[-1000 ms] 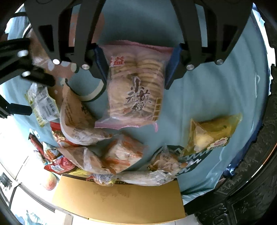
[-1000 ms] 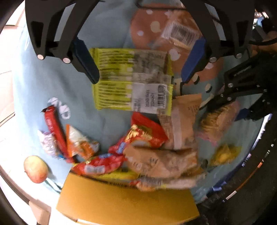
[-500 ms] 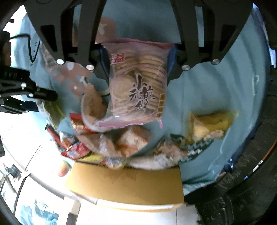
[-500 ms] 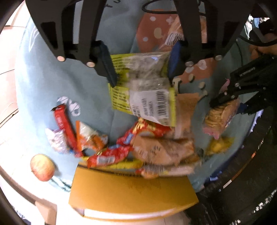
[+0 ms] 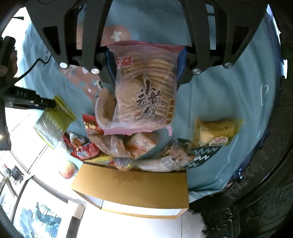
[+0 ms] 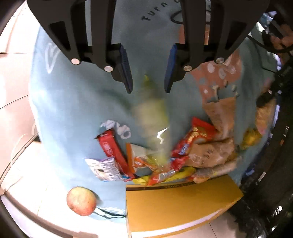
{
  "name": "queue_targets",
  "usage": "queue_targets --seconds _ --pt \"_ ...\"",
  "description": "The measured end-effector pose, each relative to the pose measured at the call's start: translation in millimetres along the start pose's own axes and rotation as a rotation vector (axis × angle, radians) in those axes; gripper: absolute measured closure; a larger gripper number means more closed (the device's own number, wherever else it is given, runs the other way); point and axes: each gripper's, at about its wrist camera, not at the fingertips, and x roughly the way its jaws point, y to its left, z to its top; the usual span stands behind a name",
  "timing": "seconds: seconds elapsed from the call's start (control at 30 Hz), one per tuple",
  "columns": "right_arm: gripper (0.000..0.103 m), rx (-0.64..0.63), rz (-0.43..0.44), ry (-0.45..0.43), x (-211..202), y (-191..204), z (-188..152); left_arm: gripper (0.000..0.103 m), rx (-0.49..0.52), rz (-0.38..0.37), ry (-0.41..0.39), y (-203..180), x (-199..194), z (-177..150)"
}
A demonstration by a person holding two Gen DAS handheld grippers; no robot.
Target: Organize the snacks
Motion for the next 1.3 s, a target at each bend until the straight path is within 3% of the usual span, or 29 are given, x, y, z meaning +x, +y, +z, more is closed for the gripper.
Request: queue_targets --seconds 0.07,0.13,0.2,0.3,0.33,0.37,0.47,0.6,0.7,0.77,0.87,0.97,1.17,1.3 --pt "0.052 -0.037 -0.020 -0.009 4 6 6 0.049 0.003 0.006 0.012 -1 4 -2" --pt "0.040 -0.082 -0.188 -0.001 10 10 15 0.049 0.009 0.015 0.020 -3 6 -2" --pt "0.038 -0.056 -0.294 -0.014 9 4 22 0.049 0.010 0.021 0.021 -3 8 -1" --pt "0.034 -0.104 -0.216 -0.075 0 4 19 0.048 0.001 0.020 0.016 0 7 1" --pt "0.024 -0.161 -0.204 -0.084 0 9 17 0.048 0.002 0.022 0.016 1 7 1" --pt "0.016 -0.233 -0.227 -0.086 4 17 16 0.048 0.002 0.025 0.019 2 9 1" --pt "0.005 -0.413 -0.308 -0.112 17 41 21 0.048 -0.004 0.044 0.030 5 17 2" --pt "0.001 -0.401 -0.253 0.041 56 39 36 0.048 0.002 0.074 0.050 6 31 3" --pt "0.002 -0.271 -0.167 0.065 62 22 47 0.048 -0.001 0.085 0.065 6 40 4" --pt "0.032 -0.295 -0.124 0.049 56 25 46 0.048 -0.002 0.084 0.064 6 41 5" --pt "0.048 -0.313 -0.083 0.049 45 30 45 0.048 -0.013 0.070 0.058 6 39 4" --pt "0.054 -0.273 -0.003 0.044 28 25 40 0.048 -0.021 0.053 0.052 3 36 5" --pt "0.068 -0.202 0.070 -0.012 -3 13 30 0.048 -0.020 0.028 0.029 -1 24 7" --pt "0.062 -0.195 0.088 0.017 -1 14 19 0.048 -0.013 0.032 0.038 -2 25 5"
